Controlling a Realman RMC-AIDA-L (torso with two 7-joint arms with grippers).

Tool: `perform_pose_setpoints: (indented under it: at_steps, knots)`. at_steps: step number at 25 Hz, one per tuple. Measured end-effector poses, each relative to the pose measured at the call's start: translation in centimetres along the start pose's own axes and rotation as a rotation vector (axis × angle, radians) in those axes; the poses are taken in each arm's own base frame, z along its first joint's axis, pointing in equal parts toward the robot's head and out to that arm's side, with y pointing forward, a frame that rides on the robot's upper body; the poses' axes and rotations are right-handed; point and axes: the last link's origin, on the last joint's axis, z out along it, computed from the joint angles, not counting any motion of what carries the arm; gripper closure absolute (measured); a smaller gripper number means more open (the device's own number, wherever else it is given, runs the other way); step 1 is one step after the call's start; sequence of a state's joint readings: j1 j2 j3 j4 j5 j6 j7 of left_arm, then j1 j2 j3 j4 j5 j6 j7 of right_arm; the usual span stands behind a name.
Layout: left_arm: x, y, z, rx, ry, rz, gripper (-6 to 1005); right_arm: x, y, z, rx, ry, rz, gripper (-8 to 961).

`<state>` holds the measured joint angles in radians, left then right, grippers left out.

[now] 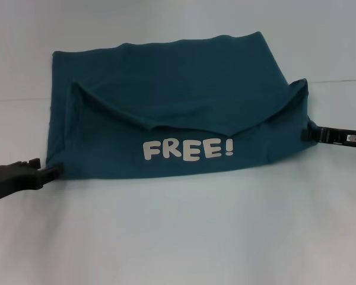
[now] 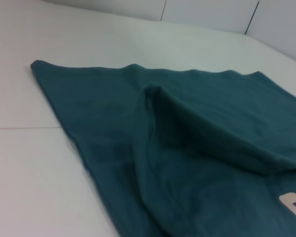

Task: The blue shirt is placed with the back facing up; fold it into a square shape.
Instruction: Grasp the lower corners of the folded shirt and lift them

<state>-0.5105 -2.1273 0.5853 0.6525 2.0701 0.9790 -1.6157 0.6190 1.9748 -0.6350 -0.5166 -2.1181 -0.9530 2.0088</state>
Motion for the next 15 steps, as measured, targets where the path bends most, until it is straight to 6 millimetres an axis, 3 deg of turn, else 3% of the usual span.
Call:
perform_pose_setpoints:
  at_steps: [15]
  knots:
    - [0.3,0.9,1.5,0.008,-0.035,0.056,378,0.1,-0.1,-0.1,0.001,-0.001,0.004,910]
